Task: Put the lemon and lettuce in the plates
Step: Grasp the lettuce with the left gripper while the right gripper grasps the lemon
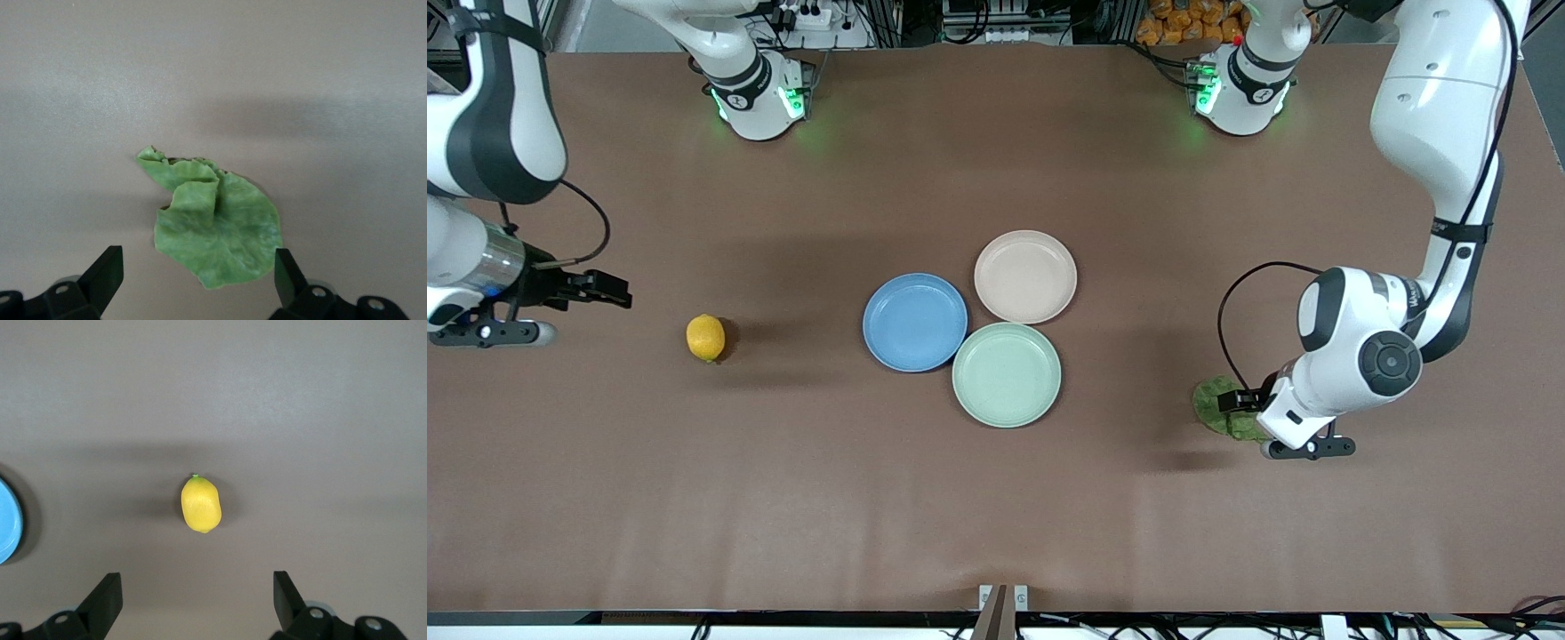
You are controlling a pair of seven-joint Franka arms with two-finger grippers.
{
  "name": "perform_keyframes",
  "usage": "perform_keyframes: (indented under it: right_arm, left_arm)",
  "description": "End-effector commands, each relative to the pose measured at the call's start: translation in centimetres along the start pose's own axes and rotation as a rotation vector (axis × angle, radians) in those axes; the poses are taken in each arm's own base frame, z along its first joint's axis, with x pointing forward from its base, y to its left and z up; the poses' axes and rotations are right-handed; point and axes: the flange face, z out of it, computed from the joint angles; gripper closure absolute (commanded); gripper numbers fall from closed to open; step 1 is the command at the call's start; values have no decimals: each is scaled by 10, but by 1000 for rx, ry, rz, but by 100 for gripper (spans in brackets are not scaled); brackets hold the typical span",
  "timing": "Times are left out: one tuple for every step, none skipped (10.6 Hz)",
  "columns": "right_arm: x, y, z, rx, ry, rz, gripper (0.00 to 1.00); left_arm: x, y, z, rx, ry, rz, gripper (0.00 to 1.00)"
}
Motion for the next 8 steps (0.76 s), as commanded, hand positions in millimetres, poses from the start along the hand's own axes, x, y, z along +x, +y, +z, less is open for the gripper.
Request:
perform_keyframes:
  right_arm:
    - [-8, 0, 18, 13, 29, -2, 0]
    - [-8, 0, 32, 12, 38, -3, 0]
    - [-8, 0, 44, 10, 47, -2, 0]
    - [-8, -1, 55, 8, 59, -3, 0]
    - [-6, -1, 72, 8, 44, -4, 0]
    - [-4, -3, 83, 7, 44, -7, 0]
    - [-4, -4, 95, 6, 39, -8, 0]
    - [-5, -6, 106, 6, 36, -10, 0]
  left_arm:
    - [4, -7, 14, 28, 20, -58, 0]
    - [4, -4, 21, 25, 20, -87, 0]
    - [4, -1, 30, 21, 22, -108, 0]
    - [3, 2, 35, 20, 19, -117, 0]
    - [2, 6, 39, 20, 14, -118, 0]
    - [2, 8, 42, 18, 17, -122, 0]
    - [1, 12, 50, 16, 13, -118, 0]
    - [-1, 14, 57, 18, 4, -115, 0]
